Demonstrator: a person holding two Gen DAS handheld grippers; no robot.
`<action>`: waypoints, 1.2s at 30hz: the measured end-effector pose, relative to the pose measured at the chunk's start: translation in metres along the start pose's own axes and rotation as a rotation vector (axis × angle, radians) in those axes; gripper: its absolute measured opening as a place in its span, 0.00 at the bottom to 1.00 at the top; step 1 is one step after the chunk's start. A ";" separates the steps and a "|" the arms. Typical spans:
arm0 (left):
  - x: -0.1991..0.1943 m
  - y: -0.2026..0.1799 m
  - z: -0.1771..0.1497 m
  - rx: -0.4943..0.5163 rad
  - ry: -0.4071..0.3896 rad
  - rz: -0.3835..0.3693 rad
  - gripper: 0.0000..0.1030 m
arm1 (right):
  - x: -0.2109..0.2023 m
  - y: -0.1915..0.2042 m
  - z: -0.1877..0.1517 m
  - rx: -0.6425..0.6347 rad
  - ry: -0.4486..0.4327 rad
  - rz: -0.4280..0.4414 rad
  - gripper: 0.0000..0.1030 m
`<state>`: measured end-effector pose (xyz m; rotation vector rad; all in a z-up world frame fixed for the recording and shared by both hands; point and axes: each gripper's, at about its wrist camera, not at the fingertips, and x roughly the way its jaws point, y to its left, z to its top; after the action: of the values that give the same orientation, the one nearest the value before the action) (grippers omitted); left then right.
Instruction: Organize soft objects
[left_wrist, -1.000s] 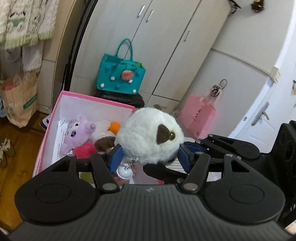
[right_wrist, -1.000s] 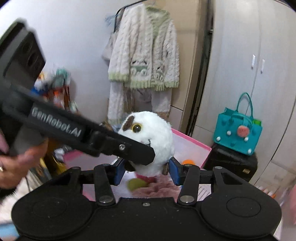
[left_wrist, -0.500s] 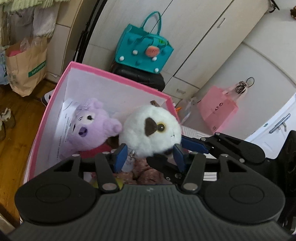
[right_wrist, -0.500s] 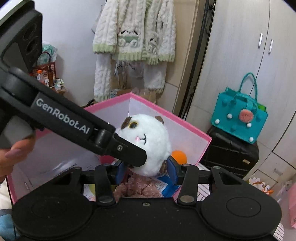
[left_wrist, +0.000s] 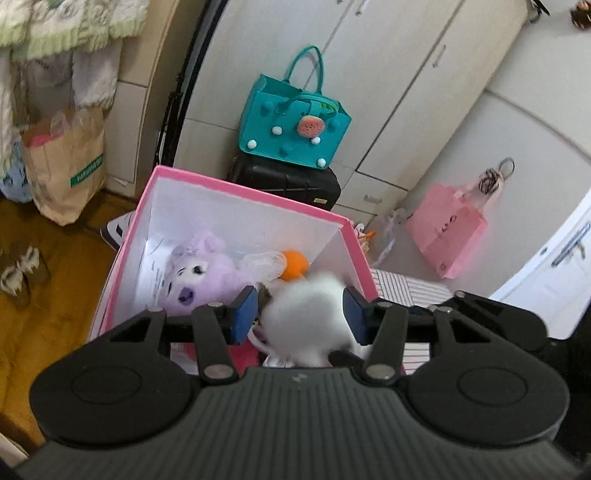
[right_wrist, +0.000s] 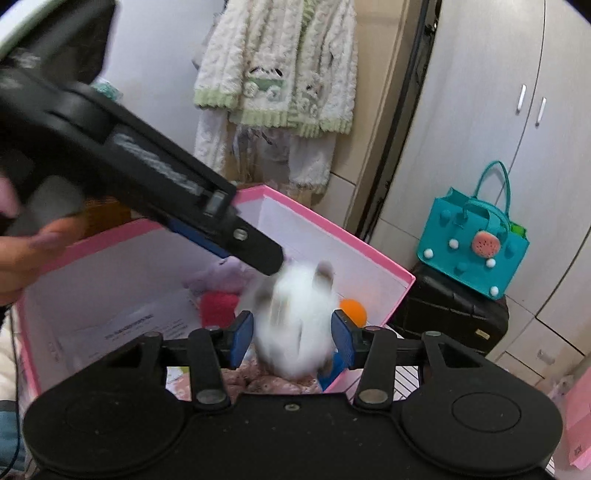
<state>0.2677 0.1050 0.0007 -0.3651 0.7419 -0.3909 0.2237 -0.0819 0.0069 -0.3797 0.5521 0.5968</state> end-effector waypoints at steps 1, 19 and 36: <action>0.000 -0.002 0.001 0.016 0.003 0.005 0.49 | -0.004 0.001 -0.001 -0.003 -0.007 0.005 0.50; -0.025 -0.034 -0.024 0.151 -0.003 0.104 0.56 | -0.057 -0.006 -0.031 0.215 -0.054 0.079 0.27; -0.093 -0.078 -0.076 0.250 -0.041 0.176 0.98 | -0.150 0.012 -0.061 0.331 -0.119 -0.015 0.34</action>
<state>0.1350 0.0664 0.0376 -0.0717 0.6700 -0.3045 0.0894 -0.1660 0.0445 -0.0351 0.5228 0.4993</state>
